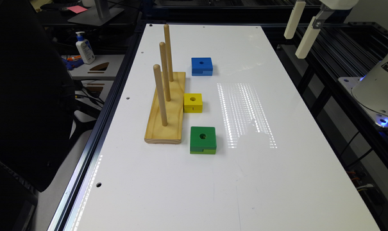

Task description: Pick up blue block.

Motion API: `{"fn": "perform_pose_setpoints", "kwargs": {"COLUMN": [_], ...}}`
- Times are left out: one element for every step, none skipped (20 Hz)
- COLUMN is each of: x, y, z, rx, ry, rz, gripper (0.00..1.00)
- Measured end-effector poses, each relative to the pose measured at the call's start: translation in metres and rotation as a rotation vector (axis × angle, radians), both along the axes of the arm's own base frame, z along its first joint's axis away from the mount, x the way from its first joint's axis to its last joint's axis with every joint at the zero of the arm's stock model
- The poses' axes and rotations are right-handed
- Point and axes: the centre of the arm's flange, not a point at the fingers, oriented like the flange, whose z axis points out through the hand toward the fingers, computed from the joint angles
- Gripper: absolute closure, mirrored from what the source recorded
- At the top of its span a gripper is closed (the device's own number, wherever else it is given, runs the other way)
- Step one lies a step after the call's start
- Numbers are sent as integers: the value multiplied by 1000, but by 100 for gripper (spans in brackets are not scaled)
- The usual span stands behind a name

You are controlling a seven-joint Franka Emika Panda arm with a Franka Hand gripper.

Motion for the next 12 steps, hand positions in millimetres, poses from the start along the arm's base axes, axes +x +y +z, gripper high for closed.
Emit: {"fn": "perform_pose_setpoints", "kwargs": {"x": [0, 0, 0, 1, 1, 1, 1, 2, 2, 3, 4, 4], "y": [-1, -2, -4, -5, -7, -9, -10, -12, -14, -16, -18, -19], "z": [0, 0, 1, 1, 1, 1, 2, 2, 3, 4, 5, 6], "rx": [0, -1, -1, -1, -1, -1, -2, -2, -2, -2, -3, -3], "ry": [0, -2, -2, -4, -6, -8, -9, -12, -14, -16, -18, -21], "rz": [-1, -3, -4, -5, -5, -6, -8, -8, -8, -9, -10, -10], "gripper": [0, 0, 0, 0, 0, 0, 0, 0, 0, 0, 0, 0]}}
